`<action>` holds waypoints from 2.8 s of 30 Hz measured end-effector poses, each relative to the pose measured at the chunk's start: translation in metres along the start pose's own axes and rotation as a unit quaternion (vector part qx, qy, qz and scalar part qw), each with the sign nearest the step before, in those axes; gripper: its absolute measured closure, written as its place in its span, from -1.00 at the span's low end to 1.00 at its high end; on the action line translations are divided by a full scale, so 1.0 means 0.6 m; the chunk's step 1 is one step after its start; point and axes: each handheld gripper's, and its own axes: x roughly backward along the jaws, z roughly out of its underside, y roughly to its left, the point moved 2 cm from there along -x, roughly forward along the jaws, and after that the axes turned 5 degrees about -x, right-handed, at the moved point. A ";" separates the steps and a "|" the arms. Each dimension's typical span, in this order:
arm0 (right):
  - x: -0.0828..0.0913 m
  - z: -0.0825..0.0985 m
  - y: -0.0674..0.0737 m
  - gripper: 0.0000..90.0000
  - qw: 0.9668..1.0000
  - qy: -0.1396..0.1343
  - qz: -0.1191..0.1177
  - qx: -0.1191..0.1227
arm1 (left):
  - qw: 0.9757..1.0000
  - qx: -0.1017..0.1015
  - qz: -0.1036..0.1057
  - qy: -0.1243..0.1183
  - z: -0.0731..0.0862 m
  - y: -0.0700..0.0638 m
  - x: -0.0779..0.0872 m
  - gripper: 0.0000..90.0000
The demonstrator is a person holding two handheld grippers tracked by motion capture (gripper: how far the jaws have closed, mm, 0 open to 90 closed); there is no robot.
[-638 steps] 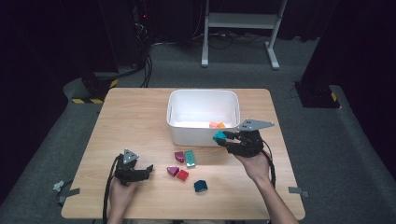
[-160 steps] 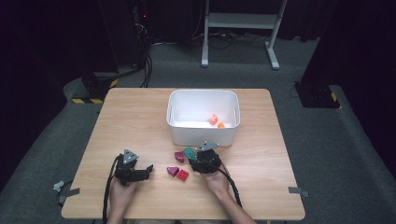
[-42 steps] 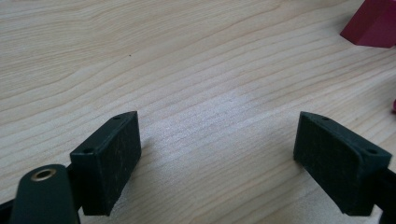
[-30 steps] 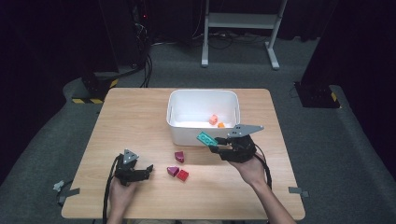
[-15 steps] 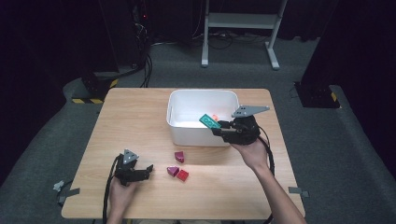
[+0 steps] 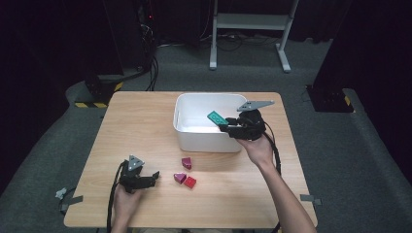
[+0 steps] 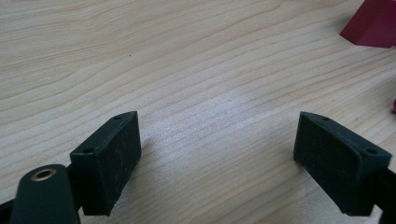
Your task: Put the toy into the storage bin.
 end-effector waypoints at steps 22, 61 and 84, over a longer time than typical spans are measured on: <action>-0.028 0.001 -0.032 0.01 0.997 0.015 0.066 -0.030 | 1.000 -0.001 0.001 0.000 0.000 0.001 0.000 -0.66; -0.032 0.144 0.079 0.05 1.000 -0.022 -0.014 0.002 | 1.000 0.000 0.001 0.000 0.000 0.000 0.000 -0.66; -0.098 0.222 0.113 0.04 0.999 0.008 -0.046 -0.005 | 1.000 0.000 0.000 0.000 0.000 0.000 0.000 -0.66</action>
